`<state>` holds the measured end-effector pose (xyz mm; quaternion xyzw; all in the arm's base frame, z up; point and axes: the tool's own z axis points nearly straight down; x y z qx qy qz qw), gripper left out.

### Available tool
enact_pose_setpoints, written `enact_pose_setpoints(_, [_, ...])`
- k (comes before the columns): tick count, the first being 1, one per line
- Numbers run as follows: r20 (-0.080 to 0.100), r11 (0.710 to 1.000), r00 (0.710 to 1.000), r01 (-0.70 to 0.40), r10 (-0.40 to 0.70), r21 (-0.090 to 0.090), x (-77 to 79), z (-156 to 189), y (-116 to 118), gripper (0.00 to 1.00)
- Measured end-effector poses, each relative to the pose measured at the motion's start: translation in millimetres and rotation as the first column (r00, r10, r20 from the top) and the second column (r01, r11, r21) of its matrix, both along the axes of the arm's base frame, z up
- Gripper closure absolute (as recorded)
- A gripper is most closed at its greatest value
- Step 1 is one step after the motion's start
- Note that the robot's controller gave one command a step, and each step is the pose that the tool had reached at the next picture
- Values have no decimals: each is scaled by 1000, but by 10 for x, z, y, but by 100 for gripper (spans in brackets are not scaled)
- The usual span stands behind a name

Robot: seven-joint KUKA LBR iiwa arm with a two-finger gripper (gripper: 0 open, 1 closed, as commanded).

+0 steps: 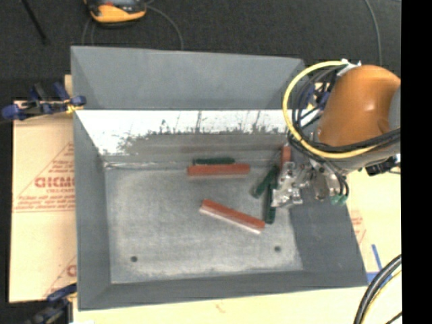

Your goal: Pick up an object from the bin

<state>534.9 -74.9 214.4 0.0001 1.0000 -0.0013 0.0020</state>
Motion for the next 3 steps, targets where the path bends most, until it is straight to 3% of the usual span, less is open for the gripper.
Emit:
enact_pose_setpoints(1, [0,1000,1000,0,0,0,0,0,0,100])
enact_pose_setpoints(2, [7,1000,1000,-5,5,-1,71,-353,21,100])
enact_pose_setpoints(3, [-8,1000,1000,-8,8,2,46,-540,28,100])
